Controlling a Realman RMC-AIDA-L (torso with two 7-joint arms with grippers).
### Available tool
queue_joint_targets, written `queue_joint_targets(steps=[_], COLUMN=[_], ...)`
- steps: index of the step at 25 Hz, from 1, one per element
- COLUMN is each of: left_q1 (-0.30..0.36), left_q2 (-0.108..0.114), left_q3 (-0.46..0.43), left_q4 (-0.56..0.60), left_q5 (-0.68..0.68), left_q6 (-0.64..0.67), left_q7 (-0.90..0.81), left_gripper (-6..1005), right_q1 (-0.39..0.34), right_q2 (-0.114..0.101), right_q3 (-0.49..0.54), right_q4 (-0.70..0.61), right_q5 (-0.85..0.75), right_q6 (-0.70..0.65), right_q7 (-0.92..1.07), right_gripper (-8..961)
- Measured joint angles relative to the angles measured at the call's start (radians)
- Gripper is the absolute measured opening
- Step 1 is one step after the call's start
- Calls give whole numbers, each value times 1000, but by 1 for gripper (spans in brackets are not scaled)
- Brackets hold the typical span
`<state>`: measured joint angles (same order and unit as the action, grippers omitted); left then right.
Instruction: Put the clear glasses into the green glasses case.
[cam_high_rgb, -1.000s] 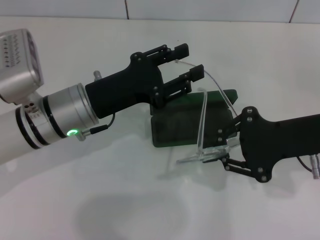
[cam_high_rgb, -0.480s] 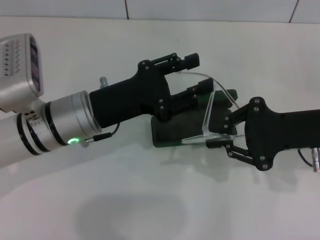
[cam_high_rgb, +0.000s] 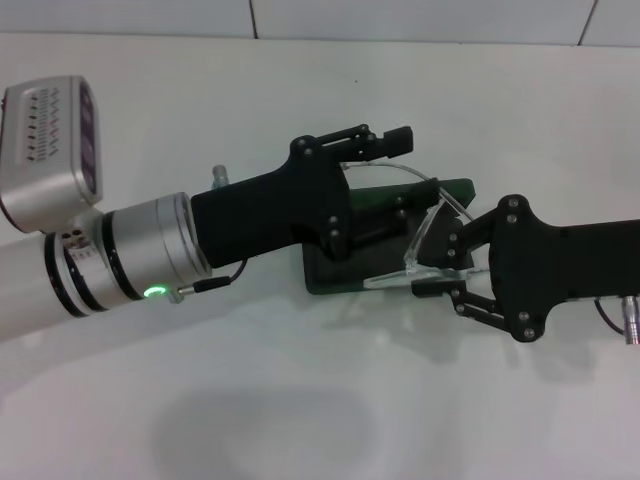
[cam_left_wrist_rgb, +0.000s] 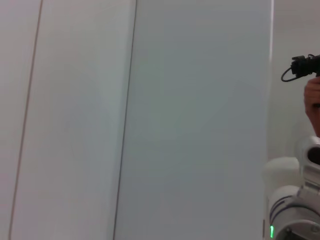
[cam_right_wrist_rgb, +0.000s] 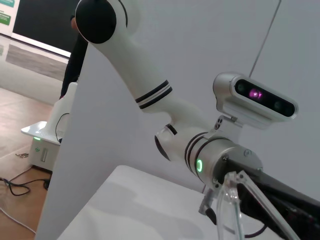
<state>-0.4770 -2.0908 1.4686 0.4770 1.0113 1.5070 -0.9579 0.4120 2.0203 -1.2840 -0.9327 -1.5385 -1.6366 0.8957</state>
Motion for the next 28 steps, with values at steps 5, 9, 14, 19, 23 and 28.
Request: queue_joint_targets(steps=[5, 9, 14, 19, 23, 28], left_q1=[4, 15, 43, 76, 90, 60], left_q2=[3, 6, 6, 7, 6, 1], left_q3=[-4, -24, -104, -220, -297, -265], left_q4=[1, 5, 4, -4, -32, -65], left_q5=[-6, -7, -6, 0, -1, 10], left_q6=[6, 39, 71, 55, 19, 10], left_q7=[2, 2, 3, 23, 51, 54], left_gripper=[574, 574, 574, 574, 574, 574], right_q1=[-4, -5, -5, -5, -7, -5], right_q2=[0, 0, 0, -3, -3, 1], right_q3=[0, 1, 2, 25, 59, 51], right_q4=[-6, -8, -8, -7, -1, 2], right_q5=[0, 0, 4, 16, 23, 24], right_q6=[-4, -3, -17, -112, -195, -217], right_q7=[14, 15, 15, 15, 14, 12], right_gripper=[122, 122, 122, 122, 122, 122])
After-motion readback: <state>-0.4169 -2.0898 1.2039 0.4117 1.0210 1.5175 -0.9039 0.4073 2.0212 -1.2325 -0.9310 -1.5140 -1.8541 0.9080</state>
